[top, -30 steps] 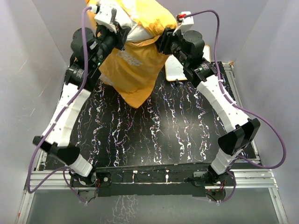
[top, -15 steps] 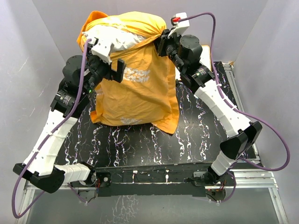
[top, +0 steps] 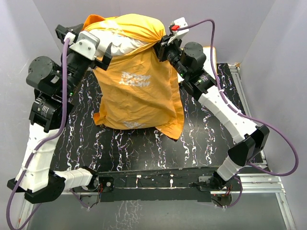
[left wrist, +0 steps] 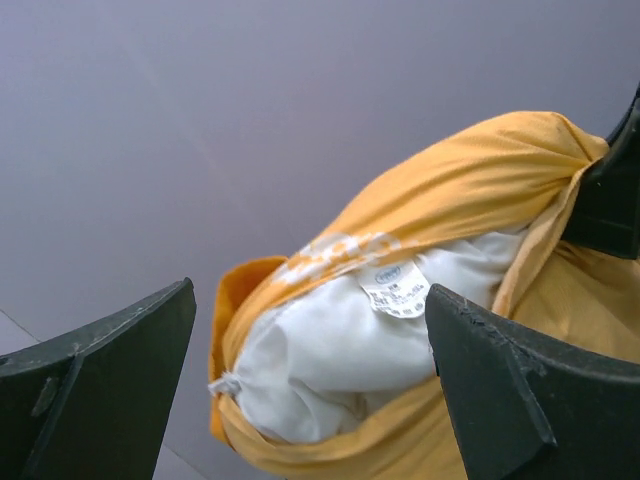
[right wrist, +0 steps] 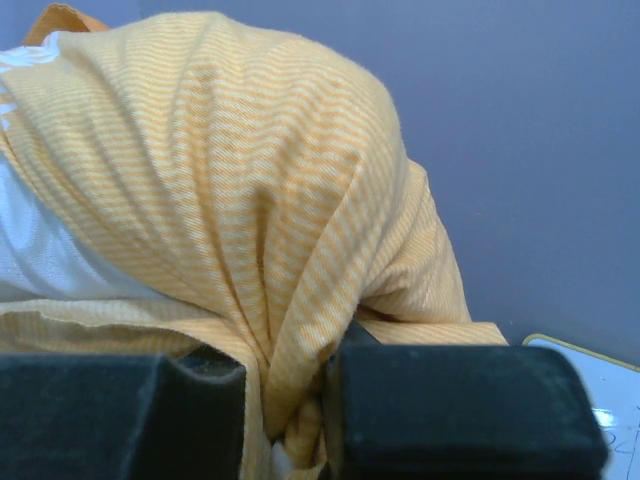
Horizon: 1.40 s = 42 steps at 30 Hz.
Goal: Remove the pillowcase from the pillow
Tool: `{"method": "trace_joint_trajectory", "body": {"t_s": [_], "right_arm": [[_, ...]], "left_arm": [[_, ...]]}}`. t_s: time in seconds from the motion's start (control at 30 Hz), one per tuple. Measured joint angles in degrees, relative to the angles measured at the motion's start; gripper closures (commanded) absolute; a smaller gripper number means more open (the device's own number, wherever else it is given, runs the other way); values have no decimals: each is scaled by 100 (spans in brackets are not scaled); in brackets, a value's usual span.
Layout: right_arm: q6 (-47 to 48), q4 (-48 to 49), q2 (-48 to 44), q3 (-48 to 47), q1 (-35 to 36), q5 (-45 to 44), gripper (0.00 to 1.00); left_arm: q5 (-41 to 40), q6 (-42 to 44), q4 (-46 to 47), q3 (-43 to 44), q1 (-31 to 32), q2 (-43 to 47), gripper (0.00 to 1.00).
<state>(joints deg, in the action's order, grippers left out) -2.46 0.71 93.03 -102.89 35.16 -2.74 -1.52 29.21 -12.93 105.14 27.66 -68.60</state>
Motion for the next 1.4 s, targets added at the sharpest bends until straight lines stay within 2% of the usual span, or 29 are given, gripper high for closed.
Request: {"method": "trace_joint_trajectory", "body": {"t_s": [0.2,0.33,0.43,0.57,0.67,0.77,0.87,1.03,1.4], "right_arm": [[221,210,-120,122,55,358,92],[365,273,-168,140,125,614,92],[424,308,-170,140,151,798,92],[411,356,-184,164,144,942,92],[374,501,-352,431,120,1067,92],[356,632,-575,713,122,1250,92],[282,839,-789,997,105,1449,92],[20,1086,-881,1082,-70,1928,92],[-304,1263,-970,1314,-350,2608,92]], "left_arm": [[151,831,142,219,0,-216,3],[157,1156,35,400,0,-715,3],[212,1327,-369,667,0,-1132,3],[188,1290,-1078,1598,0,-1716,3],[120,1281,-1150,1541,0,-1650,5],[-28,1349,-817,1128,24,-1412,3],[-262,1425,-98,870,35,-1316,3],[-474,1460,798,1266,35,-1639,3],[-546,1517,1683,380,35,-1410,3]]}}
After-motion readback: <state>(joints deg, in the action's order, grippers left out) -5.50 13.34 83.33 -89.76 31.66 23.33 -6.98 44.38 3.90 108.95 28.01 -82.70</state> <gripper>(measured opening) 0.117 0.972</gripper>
